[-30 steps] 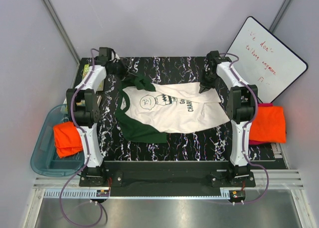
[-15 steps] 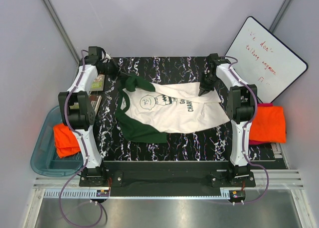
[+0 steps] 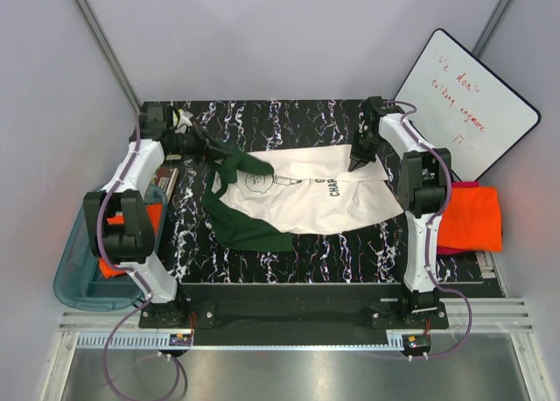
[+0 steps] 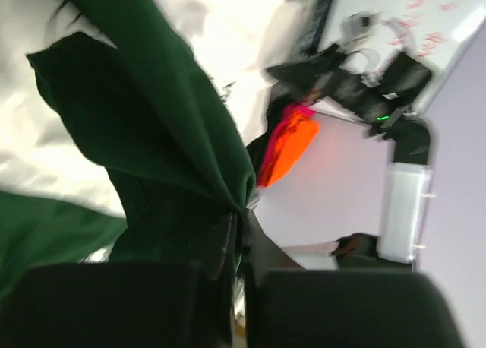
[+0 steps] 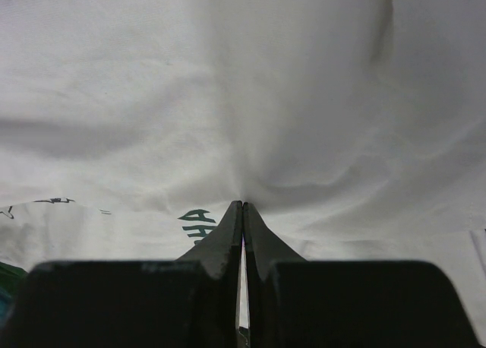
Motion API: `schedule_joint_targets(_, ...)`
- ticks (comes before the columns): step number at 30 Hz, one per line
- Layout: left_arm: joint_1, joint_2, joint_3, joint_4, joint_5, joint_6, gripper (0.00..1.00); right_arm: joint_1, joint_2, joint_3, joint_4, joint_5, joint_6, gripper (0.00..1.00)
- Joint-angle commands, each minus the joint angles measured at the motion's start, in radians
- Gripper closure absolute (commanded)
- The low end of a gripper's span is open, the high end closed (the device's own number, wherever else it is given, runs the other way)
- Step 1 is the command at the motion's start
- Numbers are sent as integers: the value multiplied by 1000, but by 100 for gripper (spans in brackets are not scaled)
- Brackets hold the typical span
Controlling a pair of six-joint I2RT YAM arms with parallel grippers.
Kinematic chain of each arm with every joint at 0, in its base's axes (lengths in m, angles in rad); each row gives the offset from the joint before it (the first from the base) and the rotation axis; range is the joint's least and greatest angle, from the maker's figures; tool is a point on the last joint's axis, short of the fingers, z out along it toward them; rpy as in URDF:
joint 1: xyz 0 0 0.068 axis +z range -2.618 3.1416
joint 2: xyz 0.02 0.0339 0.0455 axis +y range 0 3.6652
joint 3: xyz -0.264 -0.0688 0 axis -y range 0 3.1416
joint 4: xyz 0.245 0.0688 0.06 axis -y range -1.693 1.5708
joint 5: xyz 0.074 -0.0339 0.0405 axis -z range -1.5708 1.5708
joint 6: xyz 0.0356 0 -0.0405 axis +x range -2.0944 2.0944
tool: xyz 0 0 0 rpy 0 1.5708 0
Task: Fold and stack the t-shirts
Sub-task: Fold the tshirt
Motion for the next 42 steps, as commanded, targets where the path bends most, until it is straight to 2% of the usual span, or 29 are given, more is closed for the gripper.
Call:
schedule_joint_targets(1,15,-19,-92,-161,-61,105,88,-2,-25,-5,22,-32,-10,94)
schedule_joint_targets(3,18,5,-74,-141,-65,125,83,-3,-26,-11,25,-35,-12,94)
schedule_joint_targets(5,17,37,11,-112,-69,118,85,-2,-28,-18,26,-36,-10,94)
schedule_joint_targets(6,17,80,51,-100,-70,113,95,-2,-28,-21,26,-38,-13,94)
schedule_joint_targets(7,17,108,96,-88,-58,92,100,-2,-31,-22,26,-33,-15,94)
schedule_joint_targets(8,17,174,193,-71,-41,76,100,-2,-31,-28,28,-35,-15,94)
schedule_joint_targets(11,17,295,361,42,-7,-29,100,-3,-38,-44,29,-35,-16,94)
schedule_joint_targets(12,17,326,384,151,8,-72,100,-2,-41,-48,29,-33,-15,94)
schedule_joint_targets(14,18,419,426,257,25,-226,100,0,-49,-68,32,-32,-13,94)
schedule_joint_targets(15,17,451,432,361,45,-317,100,0,-58,-73,32,-35,-13,93)
schedule_joint_targets(16,15,481,441,397,45,-350,91,0,-63,-82,35,-33,-12,93)
schedule_joint_targets(20,12,590,444,442,48,-396,7,0,-81,-117,48,-32,-9,93)
schedule_joint_targets(21,10,587,435,449,53,-383,1,0,-86,-122,48,-30,-7,93)
schedule_joint_targets(26,9,480,336,440,8,-280,1,0,-91,-131,52,-35,-9,93)
schedule_joint_targets(30,-5,489,384,275,-24,-124,3,0,-81,-127,52,-45,-4,93)
schedule_joint_targets(34,-37,541,562,74,-101,48,6,1,-80,-123,52,-48,-5,93)
schedule_joint_targets(39,-128,631,867,-227,-343,286,6,0,-86,-137,52,-45,-10,93)
schedule_joint_targets(42,-186,677,929,-307,-476,373,6,-2,-92,-151,51,-42,-15,93)
